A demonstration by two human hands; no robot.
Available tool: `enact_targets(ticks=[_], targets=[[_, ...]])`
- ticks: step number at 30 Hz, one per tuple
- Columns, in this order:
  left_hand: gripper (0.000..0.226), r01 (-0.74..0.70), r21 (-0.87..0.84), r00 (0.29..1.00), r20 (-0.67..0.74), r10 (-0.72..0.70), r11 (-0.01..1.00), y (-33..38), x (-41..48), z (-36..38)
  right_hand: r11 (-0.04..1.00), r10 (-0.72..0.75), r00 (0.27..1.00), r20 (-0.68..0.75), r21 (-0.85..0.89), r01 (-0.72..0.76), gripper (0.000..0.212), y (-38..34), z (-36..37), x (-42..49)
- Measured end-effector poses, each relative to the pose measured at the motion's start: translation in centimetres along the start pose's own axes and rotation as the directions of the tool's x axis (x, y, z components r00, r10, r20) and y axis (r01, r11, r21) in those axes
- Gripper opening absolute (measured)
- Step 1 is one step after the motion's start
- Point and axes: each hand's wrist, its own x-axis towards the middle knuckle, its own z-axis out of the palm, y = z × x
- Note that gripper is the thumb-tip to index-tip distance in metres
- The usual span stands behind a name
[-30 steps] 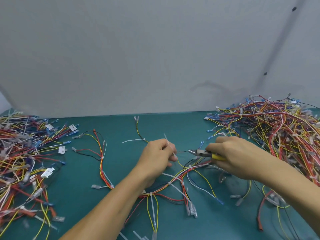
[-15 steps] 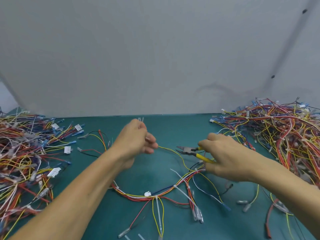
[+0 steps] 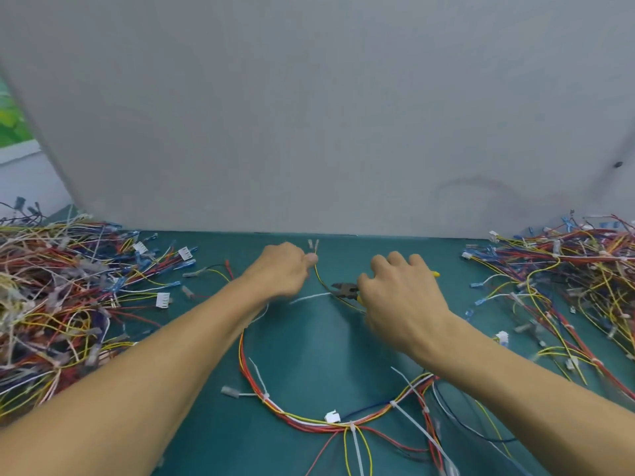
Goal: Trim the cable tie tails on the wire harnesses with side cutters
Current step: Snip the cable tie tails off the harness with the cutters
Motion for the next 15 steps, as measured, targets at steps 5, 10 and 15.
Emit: enact_targets(ticks=[5, 10, 15], targets=[[0.031, 0.117, -0.192, 0.989, 0.109, -0.098, 0.974, -0.3, 0.2, 1.6, 0.997, -0.01, 1.0, 0.005, -0.07, 0.01, 0.006, -0.4, 0.4, -0.4], [0.012, 0.123, -0.297, 0.99, 0.102, -0.097, 0.947, 0.1, -0.4, 2.5, 0.994, -0.01, 0.995, -0.104, -0.106, -0.001, 0.012, -0.3, 0.1, -1.6], [0.009, 0.097, -0.323, 0.994, 0.079, -0.075, 0.941, 0.0, -0.7, 2.9, 0.992, -0.012, 0.988, -0.156, -0.129, -0.008, 0.018, -0.7, 0.7, -2.3]])
